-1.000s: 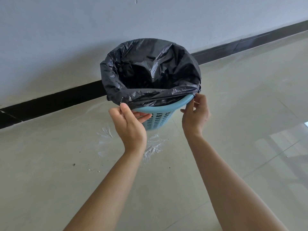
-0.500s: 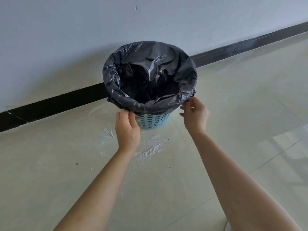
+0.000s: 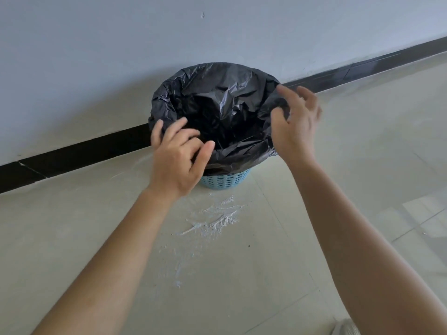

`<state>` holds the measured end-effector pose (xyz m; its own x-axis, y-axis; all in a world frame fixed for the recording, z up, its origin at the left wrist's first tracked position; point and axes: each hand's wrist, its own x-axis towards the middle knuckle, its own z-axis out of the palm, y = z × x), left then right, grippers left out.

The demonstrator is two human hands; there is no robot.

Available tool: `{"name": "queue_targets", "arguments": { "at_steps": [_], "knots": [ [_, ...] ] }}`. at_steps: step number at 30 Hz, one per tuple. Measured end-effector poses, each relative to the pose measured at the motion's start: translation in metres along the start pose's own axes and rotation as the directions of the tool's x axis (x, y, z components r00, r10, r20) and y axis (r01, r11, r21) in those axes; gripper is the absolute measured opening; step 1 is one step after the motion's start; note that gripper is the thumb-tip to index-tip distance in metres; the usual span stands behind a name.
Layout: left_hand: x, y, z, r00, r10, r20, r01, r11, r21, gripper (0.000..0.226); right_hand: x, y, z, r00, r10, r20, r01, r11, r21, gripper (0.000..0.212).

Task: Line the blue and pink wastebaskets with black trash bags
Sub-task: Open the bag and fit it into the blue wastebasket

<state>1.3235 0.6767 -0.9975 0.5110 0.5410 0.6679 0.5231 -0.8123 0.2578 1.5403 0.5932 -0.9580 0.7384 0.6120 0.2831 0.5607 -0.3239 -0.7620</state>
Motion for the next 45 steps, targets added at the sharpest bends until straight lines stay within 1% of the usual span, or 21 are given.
{"name": "queue_targets", "arguments": {
  "at_steps": [3,5,7,8,10,11,13,14,16,18,20,23,25,28,30,32,34,36,37,42,45],
  "knots": [
    [0.002,-0.012,0.004,0.993,0.112,0.026,-0.113,0.991,0.066,0.055,0.010,-0.002,0.003,0.942,0.099,0.320,-0.074,0.993,-0.087,0.059],
    [0.003,-0.017,0.005,0.986,0.169,-0.009,-0.167,0.983,0.081,0.058,0.011,-0.001,0.003,0.919,0.161,0.359,-0.145,0.987,-0.072,0.058],
    [0.003,-0.017,0.005,0.976,0.209,-0.052,-0.203,0.973,0.108,0.063,0.011,-0.007,0.004,0.912,0.204,0.357,-0.109,0.957,-0.268,0.057],
    [0.001,-0.016,0.004,0.973,0.219,-0.070,-0.209,0.970,0.124,0.063,0.011,-0.013,0.004,0.935,0.154,0.319,-0.008,0.910,-0.415,0.058],
    [-0.002,-0.013,0.002,0.968,0.227,-0.103,-0.212,0.967,0.143,0.063,0.016,-0.027,0.007,0.956,-0.168,0.239,0.272,0.806,-0.525,0.055],
    [-0.003,-0.012,0.002,0.965,0.233,-0.122,-0.215,0.966,0.143,0.063,0.020,-0.037,0.011,0.916,-0.325,0.236,0.401,0.775,-0.488,0.048],
    [-0.005,-0.011,-0.001,0.958,0.239,-0.160,-0.219,0.966,0.137,0.061,0.030,-0.055,0.026,0.811,-0.463,0.358,0.577,0.733,-0.360,0.035],
    [-0.007,-0.011,-0.002,0.956,0.238,-0.170,-0.216,0.967,0.138,0.061,0.034,-0.060,0.039,0.745,-0.453,0.489,0.640,0.692,-0.335,0.033],
    [-0.012,-0.012,-0.005,0.957,0.236,-0.168,-0.214,0.967,0.138,0.060,0.036,-0.059,0.068,0.594,-0.299,0.747,0.762,0.507,-0.403,0.037],
    [-0.017,-0.012,-0.007,0.962,0.233,-0.143,-0.215,0.968,0.128,0.060,0.032,-0.047,0.092,0.538,-0.058,0.841,0.796,0.363,-0.484,0.045],
    [-0.017,-0.012,-0.008,0.963,0.236,-0.130,-0.219,0.967,0.128,0.059,0.036,-0.036,0.106,0.545,0.109,0.831,0.753,0.372,-0.542,0.054],
    [-0.013,-0.013,-0.010,0.966,0.240,-0.100,-0.226,0.965,0.132,0.058,0.044,-0.045,0.103,0.494,0.167,0.853,0.667,0.556,-0.496,0.062],
    [-0.014,-0.012,-0.014,0.974,0.224,-0.027,-0.219,0.968,0.125,0.058,0.048,-0.055,0.085,0.534,0.023,0.845,0.609,0.683,-0.403,0.061],
    [-0.007,-0.005,-0.028,0.984,0.149,0.093,-0.149,0.989,-0.003,0.060,0.050,-0.059,0.044,0.707,-0.308,0.637,0.563,0.790,-0.243,0.051],
    [0.006,-0.002,-0.039,1.000,0.016,0.006,-0.015,0.991,-0.136,0.053,0.051,-0.051,0.015,0.797,-0.372,0.476,0.510,0.836,-0.201,0.046],
    [0.022,-0.008,-0.045,0.979,-0.186,-0.086,0.172,0.975,-0.140,0.035,0.055,-0.034,-0.004,0.862,-0.254,0.439,0.389,0.887,-0.249,0.053],
    [0.035,-0.017,-0.043,0.896,-0.439,0.072,0.445,0.891,-0.096,0.041,0.052,-0.017,-0.008,0.879,-0.021,0.476,0.153,0.958,-0.241,0.064],
    [0.041,-0.025,-0.037,0.692,-0.635,0.344,0.710,0.683,-0.168,0.061,0.035,-0.008,0.000,0.862,0.140,0.488,-0.091,0.988,-0.122,0.074],
    [0.040,-0.027,-0.034,0.613,-0.671,0.417,0.783,0.584,-0.212,0.068,0.026,-0.007,0.006,0.871,0.167,0.463,-0.150,0.986,-0.073,0.077],
    [0.032,-0.043,-0.029,0.575,-0.770,0.277,0.813,0.501,-0.296,0.075,0.020,-0.011,0.036,0.927,0.152,0.343,-0.176,0.983,0.041,0.075],
    [0.029,-0.051,-0.023,0.579,-0.790,0.205,0.808,0.521,-0.276,0.071,0.029,-0.010,0.048,0.931,0.127,0.341,-0.150,0.988,0.041,0.072]
  ]
}}
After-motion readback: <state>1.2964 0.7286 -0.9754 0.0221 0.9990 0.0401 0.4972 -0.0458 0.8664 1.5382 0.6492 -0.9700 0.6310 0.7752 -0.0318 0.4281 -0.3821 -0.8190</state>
